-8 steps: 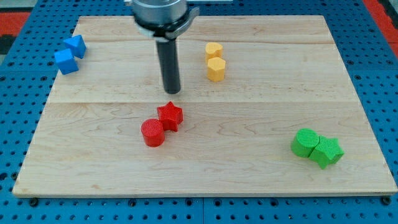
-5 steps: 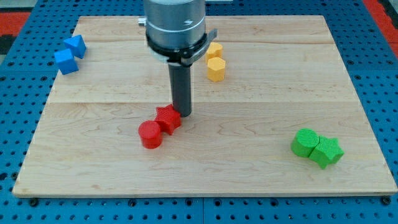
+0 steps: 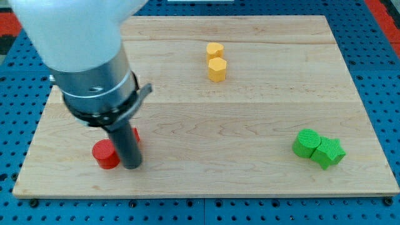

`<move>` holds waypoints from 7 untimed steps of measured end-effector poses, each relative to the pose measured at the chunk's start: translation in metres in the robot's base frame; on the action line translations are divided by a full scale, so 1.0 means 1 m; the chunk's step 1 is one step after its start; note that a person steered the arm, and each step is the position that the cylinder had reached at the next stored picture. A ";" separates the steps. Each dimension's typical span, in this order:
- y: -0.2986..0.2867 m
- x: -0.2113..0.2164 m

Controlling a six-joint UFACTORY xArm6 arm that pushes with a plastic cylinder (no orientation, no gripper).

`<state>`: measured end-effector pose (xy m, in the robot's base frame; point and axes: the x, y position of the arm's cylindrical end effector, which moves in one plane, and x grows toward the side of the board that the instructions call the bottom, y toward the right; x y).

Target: Move red star and red circle towards bottom left

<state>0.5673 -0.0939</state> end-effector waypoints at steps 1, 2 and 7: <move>0.029 -0.034; -0.005 -0.041; -0.014 0.017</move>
<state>0.5838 -0.1076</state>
